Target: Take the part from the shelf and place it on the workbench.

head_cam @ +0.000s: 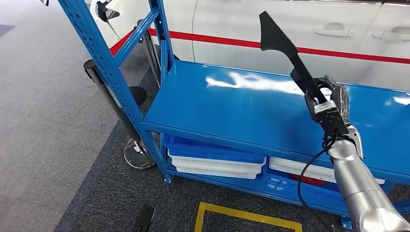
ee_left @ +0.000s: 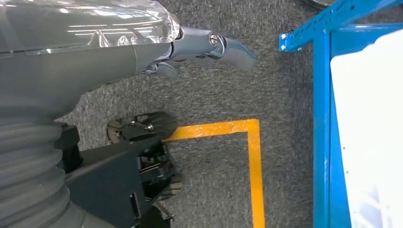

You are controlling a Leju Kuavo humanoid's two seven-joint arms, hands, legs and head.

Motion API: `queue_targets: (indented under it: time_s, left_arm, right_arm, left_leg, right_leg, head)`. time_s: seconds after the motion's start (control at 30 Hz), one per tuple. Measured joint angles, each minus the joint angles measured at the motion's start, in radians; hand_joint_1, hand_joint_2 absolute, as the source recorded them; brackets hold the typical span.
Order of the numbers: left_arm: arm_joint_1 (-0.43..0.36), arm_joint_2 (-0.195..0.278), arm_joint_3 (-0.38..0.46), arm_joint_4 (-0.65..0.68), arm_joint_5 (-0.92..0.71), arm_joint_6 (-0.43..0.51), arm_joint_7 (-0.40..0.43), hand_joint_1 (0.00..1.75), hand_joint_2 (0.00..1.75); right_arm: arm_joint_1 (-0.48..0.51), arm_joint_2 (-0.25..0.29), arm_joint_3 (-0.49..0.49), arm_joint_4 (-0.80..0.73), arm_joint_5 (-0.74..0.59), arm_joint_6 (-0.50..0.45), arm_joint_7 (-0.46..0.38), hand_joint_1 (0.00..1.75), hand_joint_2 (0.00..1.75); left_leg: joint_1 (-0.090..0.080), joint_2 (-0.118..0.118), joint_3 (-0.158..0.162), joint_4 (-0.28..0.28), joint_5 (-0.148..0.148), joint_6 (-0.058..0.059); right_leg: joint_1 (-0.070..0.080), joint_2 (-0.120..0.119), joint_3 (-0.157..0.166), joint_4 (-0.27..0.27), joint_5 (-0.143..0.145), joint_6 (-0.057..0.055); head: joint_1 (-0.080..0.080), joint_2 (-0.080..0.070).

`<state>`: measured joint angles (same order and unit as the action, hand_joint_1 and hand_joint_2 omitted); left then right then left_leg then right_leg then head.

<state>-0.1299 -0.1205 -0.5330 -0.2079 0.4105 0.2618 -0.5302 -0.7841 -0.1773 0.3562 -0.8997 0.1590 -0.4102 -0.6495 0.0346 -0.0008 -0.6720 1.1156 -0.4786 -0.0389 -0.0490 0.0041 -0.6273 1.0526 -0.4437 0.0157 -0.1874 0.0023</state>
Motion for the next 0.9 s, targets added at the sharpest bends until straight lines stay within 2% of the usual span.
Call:
queue_targets:
  time_s: [0.07, 0.1, 0.13, 0.17, 0.23, 0.27, 0.3, 0.37, 0.43, 0.47, 0.5, 0.57, 0.6, 0.63, 0.67, 0.7, 0.77, 0.8, 0.83, 0.9]
  left_arm:
    - [0.001, 0.000, -0.003, 0.000, -0.004, 0.000, 0.001, 0.00, 1.75]
    - [0.002, 0.000, -0.004, 0.000, -0.007, -0.001, 0.001, 0.00, 1.75]
    - [0.003, 0.001, -0.005, 0.000, -0.011, -0.001, 0.001, 0.00, 1.75]
    - [0.004, 0.001, -0.008, 0.000, -0.013, -0.001, 0.001, 0.00, 1.75]
    - [0.004, 0.002, -0.013, 0.000, -0.015, 0.000, 0.001, 0.00, 1.75]
    - [0.004, 0.003, -0.015, 0.000, -0.015, 0.002, 0.001, 0.00, 1.75]
    - [0.004, 0.004, -0.017, 0.000, -0.015, 0.004, 0.000, 0.00, 1.75]
    - [0.007, 0.005, -0.020, 0.000, -0.013, 0.007, -0.001, 0.00, 1.75]
    - [0.012, 0.005, -0.020, 0.000, -0.011, 0.008, -0.005, 0.00, 1.75]
    - [0.014, 0.005, -0.020, 0.000, -0.011, 0.008, -0.007, 0.00, 1.75]
    - [0.016, 0.005, -0.020, 0.000, -0.010, 0.008, -0.010, 0.00, 1.75]
    - [0.019, 0.004, -0.020, 0.000, -0.010, 0.008, -0.015, 0.00, 1.75]
    - [0.022, 0.004, -0.020, 0.000, -0.010, 0.008, -0.017, 0.00, 1.75]
    - [0.024, 0.004, -0.020, 0.000, -0.010, 0.008, -0.017, 0.00, 1.75]
    - [0.025, 0.004, -0.020, 0.000, -0.010, 0.008, -0.018, 0.00, 1.75]
    - [0.026, 0.004, -0.020, 0.000, -0.010, 0.008, -0.018, 0.00, 1.75]
    - [0.025, 0.004, -0.020, 0.000, -0.010, 0.008, -0.018, 0.00, 1.75]
    - [0.024, 0.004, -0.020, 0.000, -0.010, 0.008, -0.018, 0.00, 1.75]
    - [0.024, 0.004, -0.020, 0.000, -0.010, 0.009, -0.018, 0.00, 1.75]
    - [0.026, 0.004, -0.020, 0.000, -0.010, 0.009, -0.019, 0.00, 1.75]
  right_arm:
    - [0.003, 0.002, 0.000, 0.007, -0.001, -0.005, -0.003, 1.75, 1.75]
    - [0.006, 0.003, 0.000, 0.011, -0.002, -0.008, -0.005, 1.75, 1.75]
    - [0.010, 0.003, 0.000, 0.014, -0.003, -0.009, -0.008, 1.75, 1.75]
    - [0.015, 0.003, 0.000, 0.017, -0.003, -0.010, -0.011, 1.75, 1.75]
    - [0.020, 0.004, 0.000, 0.021, -0.003, -0.010, -0.016, 1.75, 1.75]
    - [0.020, 0.005, 0.000, 0.021, -0.003, -0.010, -0.018, 1.75, 1.75]
    - [0.019, 0.006, 0.000, 0.022, -0.003, -0.010, -0.020, 1.75, 1.75]
    - [0.016, 0.010, 0.000, 0.026, -0.001, -0.008, -0.022, 1.75, 1.75]
    - [0.010, 0.016, 0.001, 0.032, 0.002, -0.007, -0.025, 1.75, 1.75]
    - [0.005, 0.017, 0.001, 0.036, 0.003, -0.007, -0.027, 1.75, 1.75]
    - [-0.001, 0.019, 0.002, 0.039, 0.003, -0.007, -0.029, 1.75, 1.75]
    - [-0.012, 0.021, 0.003, 0.045, 0.005, -0.009, -0.033, 1.75, 1.75]
    - [-0.015, 0.021, 0.004, 0.046, 0.007, -0.010, -0.033, 1.75, 1.75]
    - [-0.018, 0.022, 0.004, 0.046, 0.008, -0.011, -0.030, 1.75, 1.75]
    - [-0.021, 0.022, 0.005, 0.044, 0.010, -0.011, -0.026, 1.75, 1.75]
    - [-0.026, 0.022, 0.005, 0.039, 0.012, -0.012, -0.020, 1.75, 1.75]
    - [-0.044, 0.022, 0.005, 0.023, 0.012, -0.014, -0.006, 1.75, 1.75]
    - [-0.055, 0.021, 0.005, 0.013, 0.012, -0.016, 0.000, 1.75, 1.75]
    - [-0.067, 0.021, 0.003, 0.004, 0.012, -0.018, 0.008, 1.75, 1.75]
    - [-0.087, 0.019, -0.001, -0.011, 0.012, -0.020, 0.024, 1.75, 1.75]
  left_leg:
    - [-0.002, 0.000, -0.047, 0.133, -0.078, 0.001]
    - [-0.003, 0.000, -0.063, 0.186, -0.100, 0.003]
    - [-0.005, 0.000, -0.061, 0.206, -0.103, 0.007]
    - [-0.008, 0.000, -0.041, 0.188, -0.090, 0.014]
    - [-0.018, -0.001, 0.042, 0.061, -0.045, 0.036]
    - [-0.024, 0.000, 0.081, -0.003, -0.030, 0.045]
    - [-0.029, 0.001, 0.108, -0.048, -0.020, 0.051]
    - [-0.037, 0.002, 0.118, -0.077, -0.013, 0.055]
    - [-0.034, 0.004, 0.116, -0.097, 0.006, 0.063]
    - [-0.032, 0.005, 0.115, -0.107, 0.018, 0.069]
    - [-0.030, 0.007, 0.111, -0.115, 0.030, 0.073]
    - [-0.033, 0.007, 0.093, -0.116, 0.045, 0.080]
    - [-0.034, 0.007, 0.083, -0.113, 0.050, 0.080]
    - [-0.034, 0.007, 0.073, -0.108, 0.055, 0.079]
    - [-0.034, 0.007, 0.064, -0.103, 0.058, 0.078]
    - [-0.033, 0.007, 0.054, -0.095, 0.060, 0.077]
    - [-0.034, 0.008, 0.035, -0.077, 0.063, 0.070]
    - [-0.035, 0.008, 0.027, -0.071, 0.065, 0.065]
    - [-0.037, 0.008, 0.021, -0.067, 0.068, 0.060]
    - [-0.040, 0.007, 0.015, -0.067, 0.078, 0.047]
  right_leg:
    - [0.007, -0.002, -0.010, 0.000, 0.008, -0.011]
    - [0.011, -0.003, -0.016, 0.000, 0.012, -0.014]
    - [0.016, -0.003, -0.021, 0.000, 0.016, -0.017]
    - [0.020, -0.003, -0.025, 0.000, 0.020, -0.018]
    - [0.026, -0.003, -0.031, 0.000, 0.027, -0.017]
    - [0.028, -0.002, -0.033, 0.000, 0.031, -0.014]
    - [0.028, -0.003, -0.034, -0.002, 0.036, -0.008]
    - [0.025, -0.003, -0.034, -0.009, 0.048, 0.006]
    - [0.024, -0.004, -0.037, -0.012, 0.049, 0.018]
    - [0.024, -0.004, -0.043, 0.001, 0.032, 0.022]
    - [0.025, -0.004, -0.056, 0.035, -0.001, 0.024]
    - [0.024, -0.003, -0.094, 0.152, -0.086, 0.027]
    - [0.024, -0.003, -0.108, 0.209, -0.112, 0.029]
    - [0.024, -0.004, -0.110, 0.239, -0.119, 0.032]
    - [0.022, -0.004, -0.094, 0.233, -0.108, 0.034]
    - [0.021, -0.004, -0.060, 0.191, -0.085, 0.036]
    - [0.020, -0.004, 0.019, 0.067, -0.055, 0.034]
    - [0.022, -0.003, 0.042, 0.025, -0.049, 0.028]
    - [0.024, -0.002, 0.049, 0.006, -0.050, 0.022]
    - [0.026, -0.001, 0.041, 0.004, -0.041, 0.006]
  head:
    - [0.000, 0.000]
    - [0.000, 0.000]
    - [0.000, 0.000]
    - [0.000, 0.000]
    - [0.000, 0.000]
    - [0.000, 0.000]
    - [0.000, 0.000]
    - [0.000, 0.000]
    - [0.000, 0.000]
    - [0.000, 0.000]
    - [0.000, 0.000]
    - [0.000, 0.000]
    - [0.000, 0.000]
    - [0.000, 0.000]
    - [0.000, 0.000]
    - [0.000, 0.000]
    - [0.000, 0.000]
    - [0.000, 0.000]
    - [0.000, 0.000]
    - [0.000, 0.000]
